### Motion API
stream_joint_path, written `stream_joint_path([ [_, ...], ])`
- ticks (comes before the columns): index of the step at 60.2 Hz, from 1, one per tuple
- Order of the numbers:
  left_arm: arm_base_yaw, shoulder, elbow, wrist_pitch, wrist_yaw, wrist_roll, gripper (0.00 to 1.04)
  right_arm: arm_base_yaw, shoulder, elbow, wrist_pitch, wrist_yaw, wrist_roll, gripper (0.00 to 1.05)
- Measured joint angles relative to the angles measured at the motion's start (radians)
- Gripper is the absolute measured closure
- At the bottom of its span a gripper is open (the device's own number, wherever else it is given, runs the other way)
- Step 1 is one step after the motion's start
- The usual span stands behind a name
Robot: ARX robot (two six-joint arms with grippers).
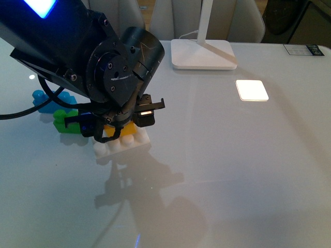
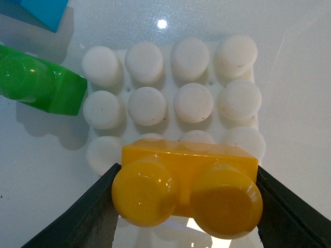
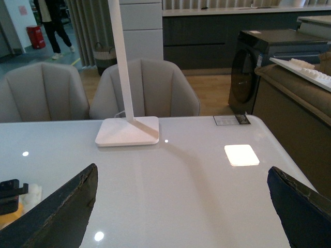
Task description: Insert yellow block into base center
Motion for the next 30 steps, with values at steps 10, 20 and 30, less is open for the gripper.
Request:
stream_joint_path([
  [10, 0.000, 0.010, 0.016, -0.006, -0.011, -0.001, 0.42, 0.000, 0.000, 0.000, 0.000, 0.000, 0.000, 0.09],
  [20, 0.000, 0.011, 0.023, -0.028, -0.018, -0.008, 0.42, 0.000, 0.000, 0.000, 0.000, 0.000, 0.000, 0.09],
  [30, 0.000, 0.026, 0.046, -0.053, -0.035, -0.013, 0.42, 0.000, 0.000, 0.000, 0.000, 0.000, 0.000, 0.09],
])
